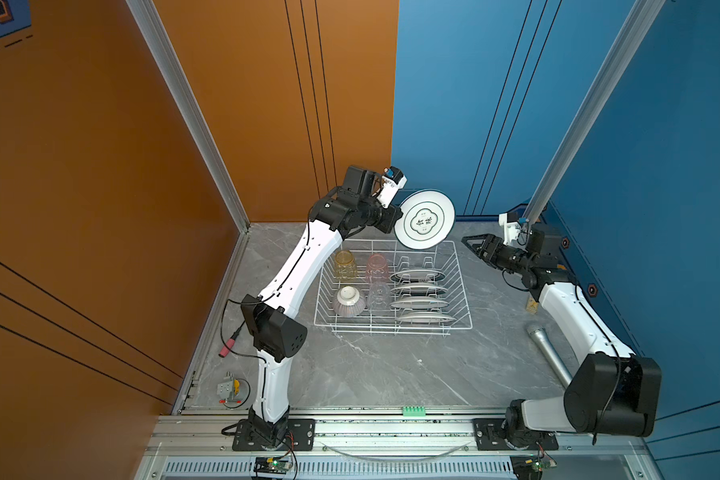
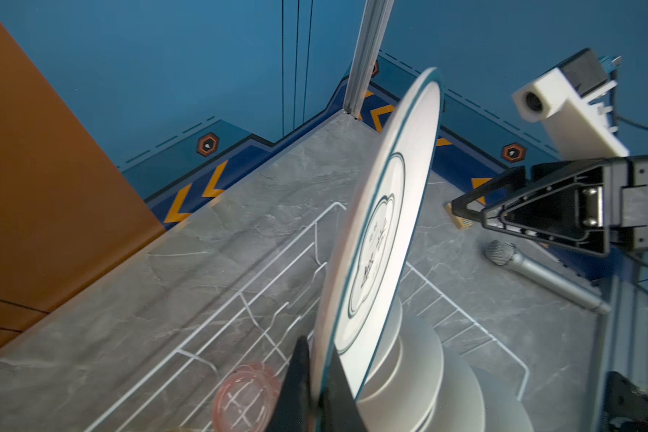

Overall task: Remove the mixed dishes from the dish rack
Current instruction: 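Lift the white plate up out of the rack with the left gripper, then grasp the plate's rim with the right gripper while the left gripper holds it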

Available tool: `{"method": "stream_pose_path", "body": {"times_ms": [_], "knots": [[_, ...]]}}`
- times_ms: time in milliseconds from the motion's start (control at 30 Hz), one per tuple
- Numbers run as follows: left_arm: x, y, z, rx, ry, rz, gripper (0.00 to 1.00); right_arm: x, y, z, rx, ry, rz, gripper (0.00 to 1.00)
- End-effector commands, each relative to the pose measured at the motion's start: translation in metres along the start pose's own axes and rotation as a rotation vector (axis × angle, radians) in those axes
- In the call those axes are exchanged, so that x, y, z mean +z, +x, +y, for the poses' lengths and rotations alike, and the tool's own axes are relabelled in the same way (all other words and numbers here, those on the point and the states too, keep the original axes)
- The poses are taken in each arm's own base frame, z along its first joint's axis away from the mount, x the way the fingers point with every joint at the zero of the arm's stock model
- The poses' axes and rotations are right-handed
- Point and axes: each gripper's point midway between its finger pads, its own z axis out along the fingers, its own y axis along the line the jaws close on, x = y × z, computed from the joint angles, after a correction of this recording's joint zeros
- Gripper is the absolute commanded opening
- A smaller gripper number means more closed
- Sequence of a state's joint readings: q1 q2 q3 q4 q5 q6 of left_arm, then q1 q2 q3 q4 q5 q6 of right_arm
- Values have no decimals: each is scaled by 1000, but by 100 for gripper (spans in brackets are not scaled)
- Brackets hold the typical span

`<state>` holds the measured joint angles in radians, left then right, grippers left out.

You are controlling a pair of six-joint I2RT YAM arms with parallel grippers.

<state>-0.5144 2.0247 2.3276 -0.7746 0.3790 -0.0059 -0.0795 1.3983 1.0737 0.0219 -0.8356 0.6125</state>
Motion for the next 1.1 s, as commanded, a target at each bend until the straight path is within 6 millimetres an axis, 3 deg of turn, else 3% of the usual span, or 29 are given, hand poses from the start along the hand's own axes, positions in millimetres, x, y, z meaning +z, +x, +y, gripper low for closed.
{"method": "stream_pose_path", "body": {"times_ms": [0, 467, 1067], "knots": [[2, -1, -22, -153, 146, 2, 0, -5, -12, 36, -21, -172, -43, 63], [13, -1, -32, -299, 318, -18, 0, 6, -21, 49, 45, -314, -61, 47], [21, -3, -30, -382, 409, -70, 0, 11, -20, 57, 77, -353, -28, 7]]}}
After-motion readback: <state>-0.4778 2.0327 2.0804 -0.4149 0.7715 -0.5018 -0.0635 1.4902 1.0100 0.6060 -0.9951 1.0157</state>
